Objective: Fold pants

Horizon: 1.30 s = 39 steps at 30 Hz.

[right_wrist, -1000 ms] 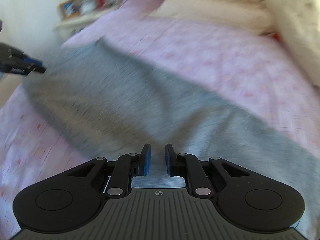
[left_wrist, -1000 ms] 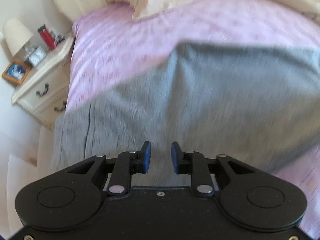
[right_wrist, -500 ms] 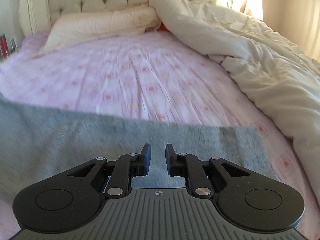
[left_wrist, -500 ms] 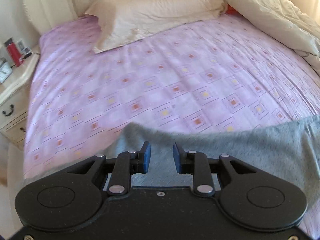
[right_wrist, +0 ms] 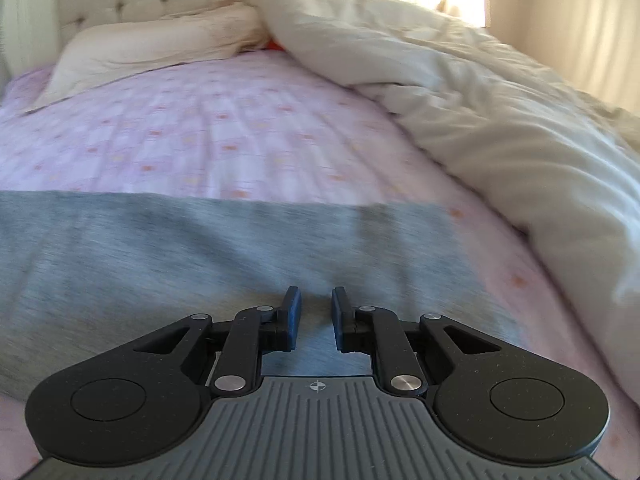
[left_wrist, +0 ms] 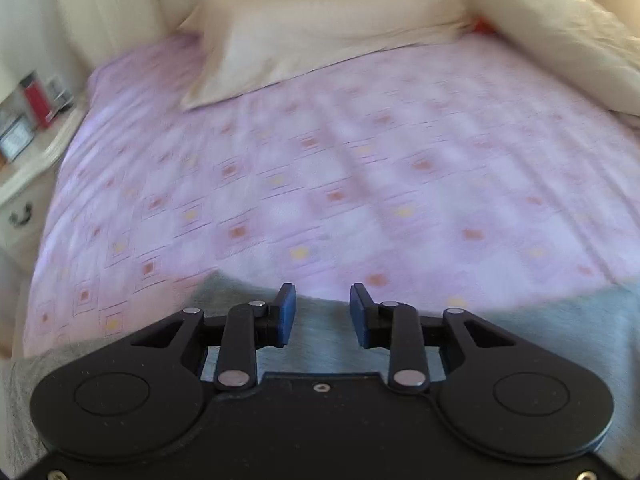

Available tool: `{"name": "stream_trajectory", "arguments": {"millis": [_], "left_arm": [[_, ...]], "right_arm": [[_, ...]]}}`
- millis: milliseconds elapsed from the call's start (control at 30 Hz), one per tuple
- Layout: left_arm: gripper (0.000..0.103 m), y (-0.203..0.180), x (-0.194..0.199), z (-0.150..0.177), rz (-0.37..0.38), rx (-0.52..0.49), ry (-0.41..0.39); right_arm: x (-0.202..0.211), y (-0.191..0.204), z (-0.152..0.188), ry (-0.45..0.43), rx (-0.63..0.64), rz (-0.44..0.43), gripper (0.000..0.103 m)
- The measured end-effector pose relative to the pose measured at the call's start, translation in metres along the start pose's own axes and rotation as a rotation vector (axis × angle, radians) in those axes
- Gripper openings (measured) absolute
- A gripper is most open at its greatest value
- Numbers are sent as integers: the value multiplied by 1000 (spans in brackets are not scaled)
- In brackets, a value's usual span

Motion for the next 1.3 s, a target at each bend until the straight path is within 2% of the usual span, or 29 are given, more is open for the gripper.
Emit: {"name": "stream_trajectory", "arguments": {"millis": [200,267,300,333,367,400,433,567,633,700,867,967,1000,1200,1300], "left_arm": [[41,-66,19,38,201,-163,52],[44,-82,13,50,229,-229,109],[44,-88,7,59,237,-251,164],[44,-92,5,62,237,-259,169],[45,-95,8,65,226,-276,140],[45,-97,8,67,218,-295,138],[45,-99,9,66,217,-298,141],[46,-91,3,56,251,-207,184],[47,-85,0,55,260,-187,193],[47,-87,0,55,257,-193,193],[47,-88,1,58,256,-199,189],[48,-86,2,57,261,-188,194],[48,-85,2,57,262,-187,194],[48,-88,2,58,256,-194,190],[48,-87,2,58,259,-190,191]], "right_arm": [[9,-31,7,15,-55,88,18],[21,-47,9,7,-176,72,21],[26,-56,12,18,-246,67,23],[30,-63,16,36,-311,60,28],[33,-69,21,61,-372,53,30],[35,-73,27,83,-427,39,39],[36,-76,34,102,-476,17,46],[32,-76,53,162,-602,-66,55],[28,-77,52,128,-654,-82,63],[19,-78,46,121,-687,-92,65],[18,-72,25,122,-628,31,63],[21,-63,20,102,-534,50,37],[20,-61,19,104,-508,50,25],[14,-66,18,96,-512,17,22],[17,-66,15,91,-509,42,22]]}}
Point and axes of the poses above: each gripper's, at about its wrist camera, not at the fingertips, and x roughly against the way its jaws point, y to its left, z to its underside, the point moved 2 cm from there along -x, roughly the way its jaws point, and after that the axes turned 8 degrees about z, right-handed, at the moved point
